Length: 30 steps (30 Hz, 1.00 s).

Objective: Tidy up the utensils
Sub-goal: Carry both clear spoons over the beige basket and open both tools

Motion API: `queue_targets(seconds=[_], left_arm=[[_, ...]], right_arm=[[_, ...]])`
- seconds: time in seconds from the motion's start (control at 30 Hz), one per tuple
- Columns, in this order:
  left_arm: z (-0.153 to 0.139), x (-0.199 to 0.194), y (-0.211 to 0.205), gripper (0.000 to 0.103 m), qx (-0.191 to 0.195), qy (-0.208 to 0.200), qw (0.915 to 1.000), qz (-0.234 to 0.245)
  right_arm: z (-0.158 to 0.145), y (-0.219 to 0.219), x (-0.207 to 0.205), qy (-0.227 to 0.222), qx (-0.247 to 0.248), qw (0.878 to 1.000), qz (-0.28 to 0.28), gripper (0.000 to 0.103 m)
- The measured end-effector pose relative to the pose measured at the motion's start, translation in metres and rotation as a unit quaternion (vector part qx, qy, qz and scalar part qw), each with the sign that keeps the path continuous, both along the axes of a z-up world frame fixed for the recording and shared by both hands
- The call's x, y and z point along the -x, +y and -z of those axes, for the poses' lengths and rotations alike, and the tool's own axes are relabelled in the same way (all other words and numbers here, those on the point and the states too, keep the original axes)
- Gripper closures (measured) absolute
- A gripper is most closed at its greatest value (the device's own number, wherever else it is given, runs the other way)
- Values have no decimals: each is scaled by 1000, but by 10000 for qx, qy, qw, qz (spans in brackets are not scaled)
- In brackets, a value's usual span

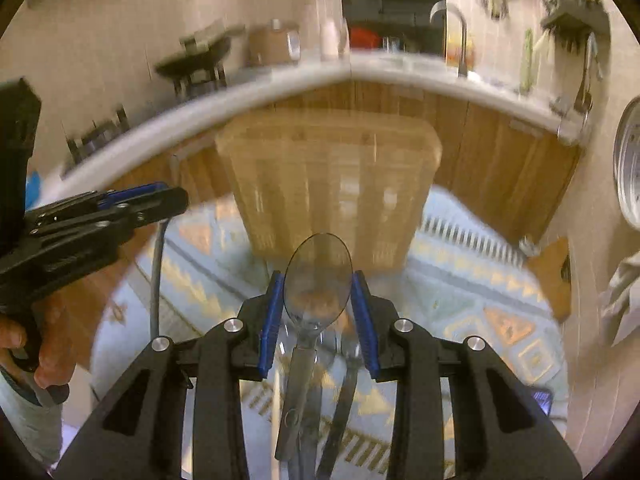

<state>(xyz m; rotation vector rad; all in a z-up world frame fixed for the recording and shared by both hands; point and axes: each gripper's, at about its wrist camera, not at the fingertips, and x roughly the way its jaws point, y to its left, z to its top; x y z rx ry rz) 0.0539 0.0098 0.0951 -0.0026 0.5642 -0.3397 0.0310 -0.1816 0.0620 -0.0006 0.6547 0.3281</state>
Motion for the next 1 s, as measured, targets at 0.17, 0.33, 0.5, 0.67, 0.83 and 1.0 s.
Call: queue_targets(seconds=[0.17, 0.33, 0.5, 0.67, 0.83, 1.0], left_arm=[[-67, -6, -17, 72, -216, -1248, 9917, -225], [-94, -25, -46, 72, -557, -2291, 9676, -906], [-94, -47, -66, 72, -481, -2709, 9544, -1158], [-72, -75, -70, 72, -513, -2819, 9497, -1264], [-34, -92, -72, 72, -667, -2667, 9529, -1279], [-20, -98, -64, 72, -569, -2465, 9599, -1207]], right_arm=[[-53, -7, -19, -882, -198, 9952, 366, 72], [-84, -23, -56, -1435, -362, 9845, 939, 72], [-99, -37, -89, -2102, -292, 9661, 1472, 72], [-78, -42, -115, -2189, -227, 9614, 1650, 72], [-44, -34, -132, -1989, -40, 9658, 1660, 72], [-25, -30, -128, -1940, 57, 9686, 1557, 72]])
